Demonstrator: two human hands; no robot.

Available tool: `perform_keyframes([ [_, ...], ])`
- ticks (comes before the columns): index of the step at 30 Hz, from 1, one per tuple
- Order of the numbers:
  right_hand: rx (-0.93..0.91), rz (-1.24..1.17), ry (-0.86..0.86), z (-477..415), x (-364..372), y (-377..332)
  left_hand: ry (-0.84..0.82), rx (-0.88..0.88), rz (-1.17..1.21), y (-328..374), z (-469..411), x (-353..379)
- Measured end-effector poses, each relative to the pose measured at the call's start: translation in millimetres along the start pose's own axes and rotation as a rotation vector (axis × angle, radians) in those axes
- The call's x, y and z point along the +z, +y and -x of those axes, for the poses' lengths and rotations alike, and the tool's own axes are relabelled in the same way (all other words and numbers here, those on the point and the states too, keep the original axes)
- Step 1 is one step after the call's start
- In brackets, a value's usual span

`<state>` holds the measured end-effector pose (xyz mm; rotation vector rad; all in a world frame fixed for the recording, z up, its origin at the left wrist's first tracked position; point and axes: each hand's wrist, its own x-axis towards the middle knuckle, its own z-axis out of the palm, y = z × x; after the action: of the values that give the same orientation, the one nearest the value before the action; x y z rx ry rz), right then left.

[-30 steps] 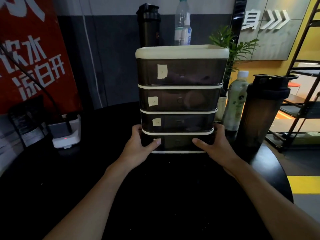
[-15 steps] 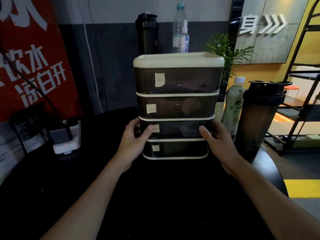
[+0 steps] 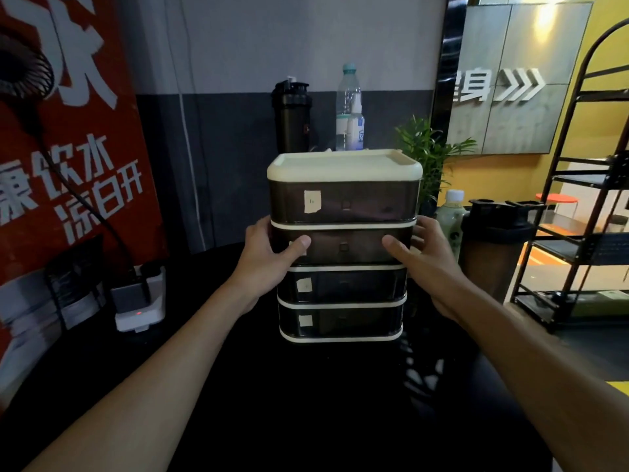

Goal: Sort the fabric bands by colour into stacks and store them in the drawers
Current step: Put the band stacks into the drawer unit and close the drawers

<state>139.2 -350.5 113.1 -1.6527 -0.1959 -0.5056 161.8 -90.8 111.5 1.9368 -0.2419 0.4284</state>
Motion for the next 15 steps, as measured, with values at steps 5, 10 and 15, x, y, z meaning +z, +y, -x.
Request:
perform_keyframes([
  [5, 0.015, -0.109, -0.018, -7.7, -1.2, -21.1, -0.004, 0.032, 0.008, 27.2, -3.6, -4.3],
  [10, 0.013, -0.061, 0.060, -15.8, 7.1, -32.6, 0.049, 0.066, 0.080, 47.7, -4.4, -0.2],
  [15, 0.023, -0.031, -0.023, -5.9, 5.3, -25.8, 0.025, 0.058, 0.120, 37.1, 1.2, -2.4],
])
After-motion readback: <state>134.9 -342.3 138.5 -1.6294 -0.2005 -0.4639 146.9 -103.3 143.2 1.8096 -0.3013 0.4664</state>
